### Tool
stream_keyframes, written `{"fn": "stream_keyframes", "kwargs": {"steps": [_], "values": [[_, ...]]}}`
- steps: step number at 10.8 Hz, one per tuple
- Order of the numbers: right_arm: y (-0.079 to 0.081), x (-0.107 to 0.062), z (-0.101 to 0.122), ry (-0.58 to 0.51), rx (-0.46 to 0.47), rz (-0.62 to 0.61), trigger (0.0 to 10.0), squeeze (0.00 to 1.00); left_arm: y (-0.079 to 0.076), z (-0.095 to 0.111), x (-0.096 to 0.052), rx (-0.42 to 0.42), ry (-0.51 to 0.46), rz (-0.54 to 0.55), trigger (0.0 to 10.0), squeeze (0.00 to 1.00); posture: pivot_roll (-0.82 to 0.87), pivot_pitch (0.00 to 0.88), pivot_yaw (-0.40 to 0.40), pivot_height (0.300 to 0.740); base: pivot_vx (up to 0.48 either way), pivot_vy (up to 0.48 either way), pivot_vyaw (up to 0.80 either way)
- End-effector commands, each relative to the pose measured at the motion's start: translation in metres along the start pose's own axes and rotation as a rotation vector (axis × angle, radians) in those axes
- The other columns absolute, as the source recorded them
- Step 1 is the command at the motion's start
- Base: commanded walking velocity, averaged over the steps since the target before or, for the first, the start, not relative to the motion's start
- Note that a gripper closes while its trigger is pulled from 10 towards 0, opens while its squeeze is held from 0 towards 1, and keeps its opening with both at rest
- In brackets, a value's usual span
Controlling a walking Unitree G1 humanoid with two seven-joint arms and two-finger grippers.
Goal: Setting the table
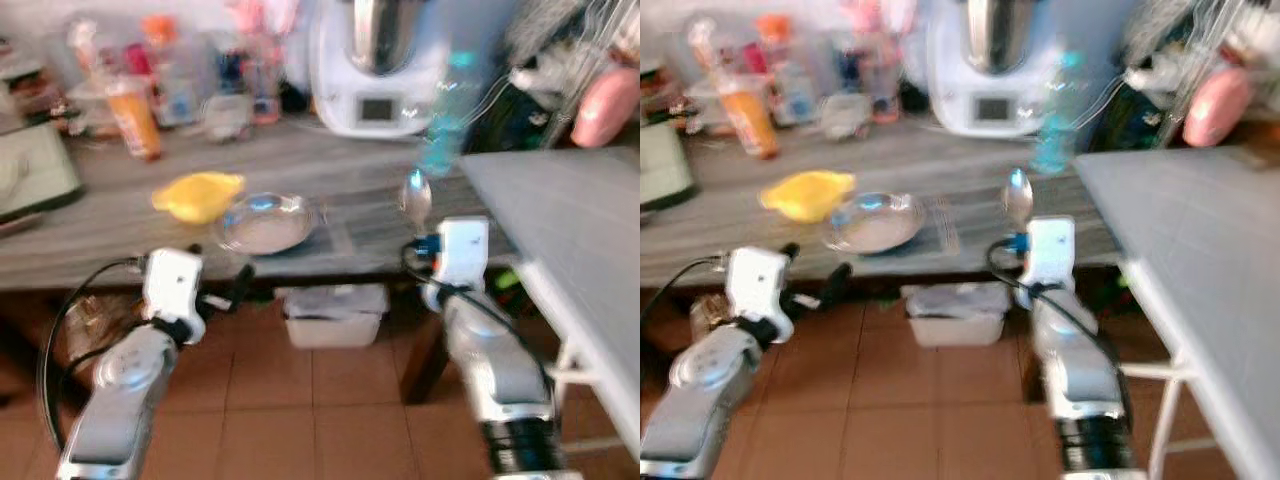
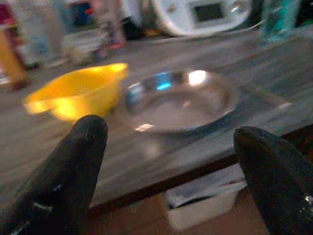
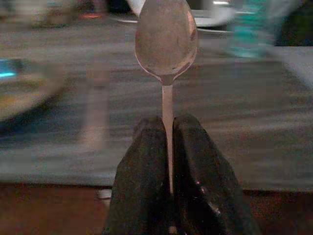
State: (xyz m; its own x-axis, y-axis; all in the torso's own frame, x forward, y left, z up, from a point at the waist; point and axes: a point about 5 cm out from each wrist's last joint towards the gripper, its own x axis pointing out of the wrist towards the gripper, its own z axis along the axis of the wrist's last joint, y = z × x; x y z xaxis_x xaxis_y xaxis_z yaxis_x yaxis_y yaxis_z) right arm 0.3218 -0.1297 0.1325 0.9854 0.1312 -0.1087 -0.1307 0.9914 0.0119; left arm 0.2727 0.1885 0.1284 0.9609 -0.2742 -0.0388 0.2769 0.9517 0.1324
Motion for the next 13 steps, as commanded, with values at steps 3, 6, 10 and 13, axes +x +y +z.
{"fn": "stream_keyframes", "kwargs": {"steps": [3, 6, 10, 13], "values": [[-0.01, 0.001, 0.008, -0.028, -0.023, -0.027, 10.0, 0.0, -0.011, 0.005, 0.003, -0.023, -0.034, -0.014, 10.0, 0.0, 0.04, 0.045, 0.043, 0.74, 0.0, 0.0, 0.0], [-0.016, 0.003, 0.012, -0.04, -0.076, -0.038, 10.0, 0.0, -0.022, 0.007, 0.006, -0.057, -0.054, -0.033, 10.0, 0.0, 0.04, 0.045, 0.038, 0.74, 0.0, 0.0, 0.0], [-0.053, 0.009, 0.012, 0.007, -0.141, -0.164, 10.0, 0.0, -0.026, 0.009, 0.009, -0.071, -0.065, -0.045, 10.0, 0.0, 0.03, 0.049, 0.032, 0.74, 0.0, 0.0, 0.0], [-0.059, 0.027, 0.015, 0.051, -0.174, -0.127, 10.0, 0.0, -0.037, 0.011, 0.008, -0.092, -0.067, -0.092, 10.0, 0.0, 0.03, 0.073, 0.027, 0.74, 0.0, 0.0, 0.0]]}}
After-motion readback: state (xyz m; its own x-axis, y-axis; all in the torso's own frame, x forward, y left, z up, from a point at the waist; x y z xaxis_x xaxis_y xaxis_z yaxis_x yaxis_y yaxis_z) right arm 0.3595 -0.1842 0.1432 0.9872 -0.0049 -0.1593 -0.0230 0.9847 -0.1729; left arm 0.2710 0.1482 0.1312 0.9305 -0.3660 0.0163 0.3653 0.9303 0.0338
